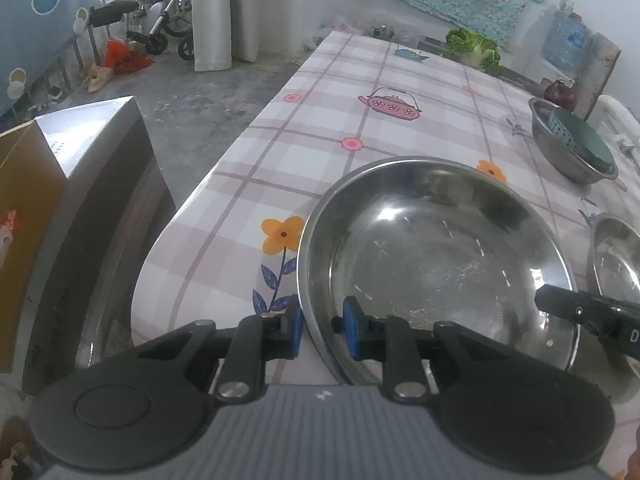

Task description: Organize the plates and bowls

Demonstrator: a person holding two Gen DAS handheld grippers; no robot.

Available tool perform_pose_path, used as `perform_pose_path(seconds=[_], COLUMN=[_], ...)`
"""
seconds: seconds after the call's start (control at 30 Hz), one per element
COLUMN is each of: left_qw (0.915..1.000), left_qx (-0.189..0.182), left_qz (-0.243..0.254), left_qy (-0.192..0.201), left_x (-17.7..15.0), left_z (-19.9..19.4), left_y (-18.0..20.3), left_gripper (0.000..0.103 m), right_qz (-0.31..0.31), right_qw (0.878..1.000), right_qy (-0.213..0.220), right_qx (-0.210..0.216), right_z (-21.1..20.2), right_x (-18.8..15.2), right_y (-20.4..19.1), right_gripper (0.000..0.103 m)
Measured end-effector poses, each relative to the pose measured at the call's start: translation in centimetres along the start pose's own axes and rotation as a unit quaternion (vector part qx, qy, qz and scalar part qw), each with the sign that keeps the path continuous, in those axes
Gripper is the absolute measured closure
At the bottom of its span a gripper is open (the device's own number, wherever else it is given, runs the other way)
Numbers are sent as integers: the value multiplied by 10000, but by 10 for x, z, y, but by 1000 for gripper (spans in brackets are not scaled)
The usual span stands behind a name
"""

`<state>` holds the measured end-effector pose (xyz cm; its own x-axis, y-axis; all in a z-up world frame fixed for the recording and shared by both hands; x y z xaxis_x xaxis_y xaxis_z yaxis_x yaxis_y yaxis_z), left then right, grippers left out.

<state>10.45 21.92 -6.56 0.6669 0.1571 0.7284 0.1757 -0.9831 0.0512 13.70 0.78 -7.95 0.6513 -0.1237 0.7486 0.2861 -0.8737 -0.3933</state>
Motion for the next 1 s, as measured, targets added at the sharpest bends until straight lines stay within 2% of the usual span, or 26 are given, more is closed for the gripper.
perform_pose_path(seconds=[0.4,0.73,1.0], left_qw=[9996,9995,9995], left_qx=[-198,-231,-208], left_qz=[-220,-199,-245], left_qy=[-30,-45,12], left_x=[-8,-8,-6], left_z=[-11,-11,-8], left_y=[-1,-3,-5], left_gripper=[81,80,77], right_qz=[152,617,556], right_qw=[9999,9979,9983], right_qy=[61,69,98], right_qx=[53,188,122], right_z=[-6,-15,-11], right_x=[-2,-3,-3], right_y=[7,21,19], right_gripper=[88,86,86])
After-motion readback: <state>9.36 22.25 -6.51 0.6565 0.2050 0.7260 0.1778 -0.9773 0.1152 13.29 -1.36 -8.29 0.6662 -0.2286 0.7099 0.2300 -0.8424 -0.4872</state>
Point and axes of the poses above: each gripper's, at about its wrist camera, not at the fingertips, and z roughly the way its jaws point, y to its right, x to its top, the point moved 3 cm from there along z, roughly the way its jaws point, and after that the axes turned 13 degrees about y, right-handed, at the moved point
